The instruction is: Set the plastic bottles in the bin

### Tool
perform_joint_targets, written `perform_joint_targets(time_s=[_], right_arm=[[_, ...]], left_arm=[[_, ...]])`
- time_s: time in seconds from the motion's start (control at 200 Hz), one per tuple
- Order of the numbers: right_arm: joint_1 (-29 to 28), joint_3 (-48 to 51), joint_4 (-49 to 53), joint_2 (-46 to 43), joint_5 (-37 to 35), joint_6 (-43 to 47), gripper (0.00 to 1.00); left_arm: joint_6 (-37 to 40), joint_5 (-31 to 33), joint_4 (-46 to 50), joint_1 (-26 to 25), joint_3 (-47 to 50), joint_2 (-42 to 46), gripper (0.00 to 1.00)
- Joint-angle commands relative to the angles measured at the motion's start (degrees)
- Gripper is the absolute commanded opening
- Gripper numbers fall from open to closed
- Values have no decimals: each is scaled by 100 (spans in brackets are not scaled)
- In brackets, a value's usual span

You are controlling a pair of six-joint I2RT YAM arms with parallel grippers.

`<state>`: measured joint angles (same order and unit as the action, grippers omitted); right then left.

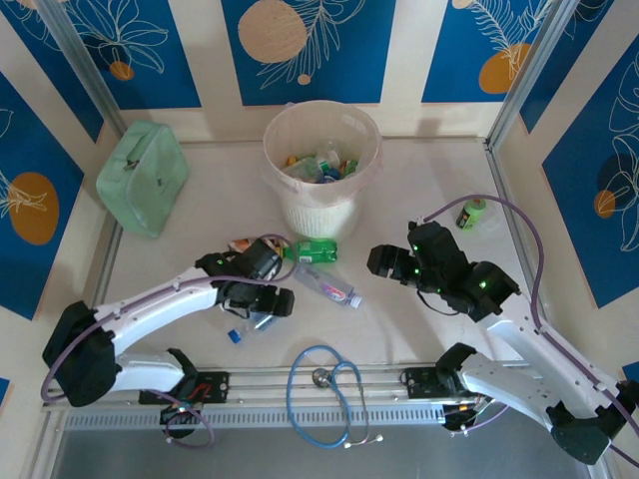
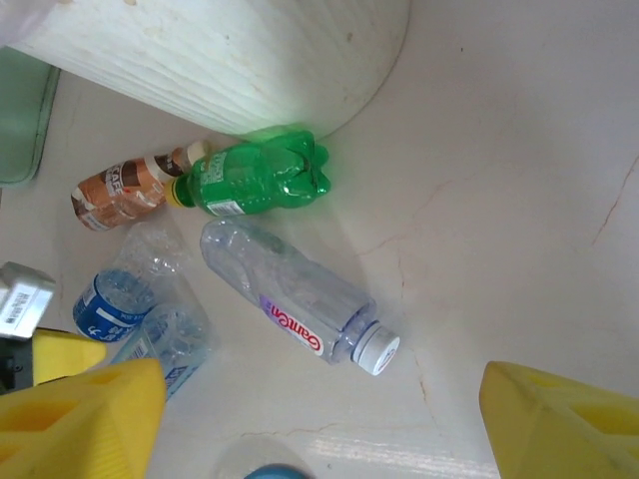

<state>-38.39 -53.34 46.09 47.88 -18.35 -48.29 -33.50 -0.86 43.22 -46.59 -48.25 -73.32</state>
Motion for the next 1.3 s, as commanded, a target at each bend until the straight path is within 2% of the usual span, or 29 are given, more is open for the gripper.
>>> perform_joint_targets(time_s=[0.0,0.115,0.545,0.77,0.92,1.296], right_arm=[[34,5,-36,-32,192,-50,83],[75,-55,31,-9,209,16,83],[240,-117,63,29,335,69,83],[297,-226,133,36,332,90,82],[321,-348,164,46,326,126,82],[341,-344,160,-16,358,61,81]], left_arm=[[275,322,214,-117,-74,-110,93],[368,514,239,-248,-147,-258,94],[580,482,7,-538,-259,-1011,88],[634,588,-134,-563,-309,-1367,76],[660,599,-183,-562,-314,-1420,74],[642,784,-87,-606,-316,-1125,61]])
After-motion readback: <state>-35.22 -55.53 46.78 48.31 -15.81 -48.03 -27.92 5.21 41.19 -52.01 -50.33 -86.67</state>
